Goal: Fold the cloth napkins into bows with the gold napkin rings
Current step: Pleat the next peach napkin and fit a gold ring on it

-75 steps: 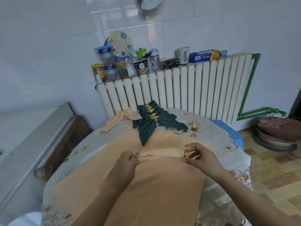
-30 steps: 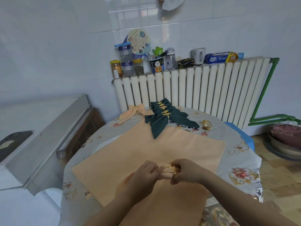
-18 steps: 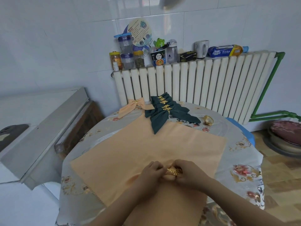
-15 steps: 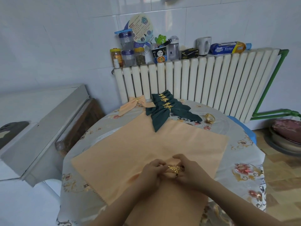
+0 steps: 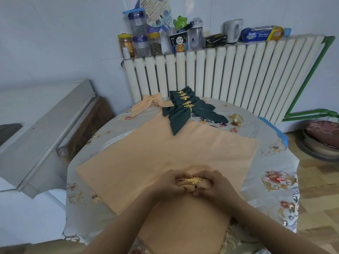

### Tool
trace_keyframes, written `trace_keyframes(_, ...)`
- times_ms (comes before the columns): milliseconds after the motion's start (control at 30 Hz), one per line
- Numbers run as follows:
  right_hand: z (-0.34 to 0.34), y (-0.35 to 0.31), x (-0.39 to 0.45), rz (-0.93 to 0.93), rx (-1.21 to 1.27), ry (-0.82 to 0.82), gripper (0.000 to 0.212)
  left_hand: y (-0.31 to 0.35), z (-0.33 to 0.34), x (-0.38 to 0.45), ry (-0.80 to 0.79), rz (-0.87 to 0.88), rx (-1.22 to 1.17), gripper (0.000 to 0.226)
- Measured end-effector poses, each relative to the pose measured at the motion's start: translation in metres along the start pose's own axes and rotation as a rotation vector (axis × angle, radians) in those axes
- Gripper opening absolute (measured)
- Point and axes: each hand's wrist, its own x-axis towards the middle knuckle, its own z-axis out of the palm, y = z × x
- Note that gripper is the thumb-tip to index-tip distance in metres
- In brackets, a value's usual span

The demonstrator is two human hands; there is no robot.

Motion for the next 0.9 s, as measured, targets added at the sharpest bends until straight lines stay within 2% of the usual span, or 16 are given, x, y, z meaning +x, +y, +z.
trace_keyframes(234,-0.009,0.004,0.002,-0.016,0.018,-0.089,0.058,-0.006,0.002,0.005,0.037,-0.036,0.159,0.057)
trace_keyframes(367,-0.013,0.012,0.002,0.041,0.059,-0.067,0.036,0.0,0.01,0.004,0.119,0.008,0.234,0.063)
trace_keyframes(567,-0.007,0.01,-0.003,0.01,0.062,0.0,0.035,0.003,0.02,-0.001,0.3,0.059,0.291,0.049)
trace_keyframes(667,0.001,0.013,0.0,-0.023,0.034,0.027,0.02,0.004,0.02,-0.005,0.324,0.108,0.342,0.047)
trace_keyframes(734,0.006,0.014,0.004,-0.027,0.013,0.03,0.019,0.004,0.019,-0.007,0.312,0.134,0.374,0.051)
trace_keyframes(801,0.006,0.015,0.005,-0.028,0.004,0.013,0.022,0.006,0.018,-0.008,0.291,0.15,0.409,0.054)
trace_keyframes(901,0.004,0.015,0.004,-0.108,-0.045,-0.041,0.043,0.006,0.016,-0.009,0.276,0.143,0.419,0.062)
